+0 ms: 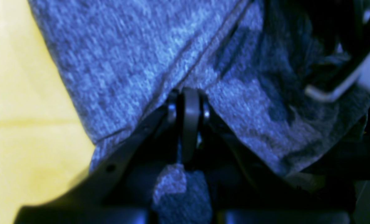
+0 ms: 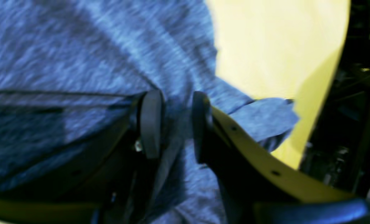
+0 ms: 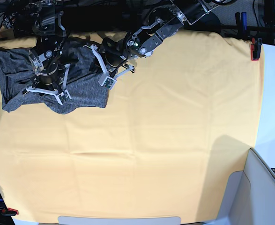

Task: Fold the T-shirt properly
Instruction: 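Pull the grey bundle's edge with the right gripper toward its own arm base, then release the bundle with the right gripper and lift it away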

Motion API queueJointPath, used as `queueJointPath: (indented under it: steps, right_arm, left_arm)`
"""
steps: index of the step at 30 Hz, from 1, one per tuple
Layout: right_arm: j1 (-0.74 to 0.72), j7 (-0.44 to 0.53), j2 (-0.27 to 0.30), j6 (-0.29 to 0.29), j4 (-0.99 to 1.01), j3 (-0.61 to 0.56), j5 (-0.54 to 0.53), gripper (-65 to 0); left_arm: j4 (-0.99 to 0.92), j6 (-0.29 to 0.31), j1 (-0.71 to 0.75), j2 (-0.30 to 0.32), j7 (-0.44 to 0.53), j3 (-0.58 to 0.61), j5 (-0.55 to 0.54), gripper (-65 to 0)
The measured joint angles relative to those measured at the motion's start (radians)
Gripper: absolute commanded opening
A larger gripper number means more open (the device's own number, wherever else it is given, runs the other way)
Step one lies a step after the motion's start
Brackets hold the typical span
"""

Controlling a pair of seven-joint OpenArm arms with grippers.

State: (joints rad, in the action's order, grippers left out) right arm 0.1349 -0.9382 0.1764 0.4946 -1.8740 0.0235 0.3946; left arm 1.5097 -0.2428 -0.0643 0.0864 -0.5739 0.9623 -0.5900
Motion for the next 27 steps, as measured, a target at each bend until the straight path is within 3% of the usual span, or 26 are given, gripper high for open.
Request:
queueJointPath:
  steps: [8,16,21,24,27]
  right_arm:
    - [-0.083,0.004,-0.01,0.001,0.068,0.015,0.105,-49.2]
    - [-0.131,0.004,-0.047,-0.002,-0.051,0.214,0.099,-49.1]
    - [-0.123,0.004,-0.044,0.01,-0.086,0.426,-0.084,-48.9]
    - [-0.124,-0.109,0.027,0.059,-0.077,0.57,-0.257,-45.1]
    - [-0.138,-0.23,0.115,0.097,-0.024,0.685,-0.452,-36.6]
  left_arm:
    - [0.0,0.0,0.0,0.0,0.0,0.0,0.0,-64.4]
    - [-0.001,0.0,0.0,0.0,0.0,0.0,0.0,-64.4]
    - [-0.002,0.0,0.0,0.0,0.0,0.0,0.0,-64.3]
    - [-0.002,0.0,0.0,0.0,0.0,0.0,0.0,-64.2]
    - [-0.002,0.005,-0.001,0.015,0.001,0.0,-0.006,-64.2]
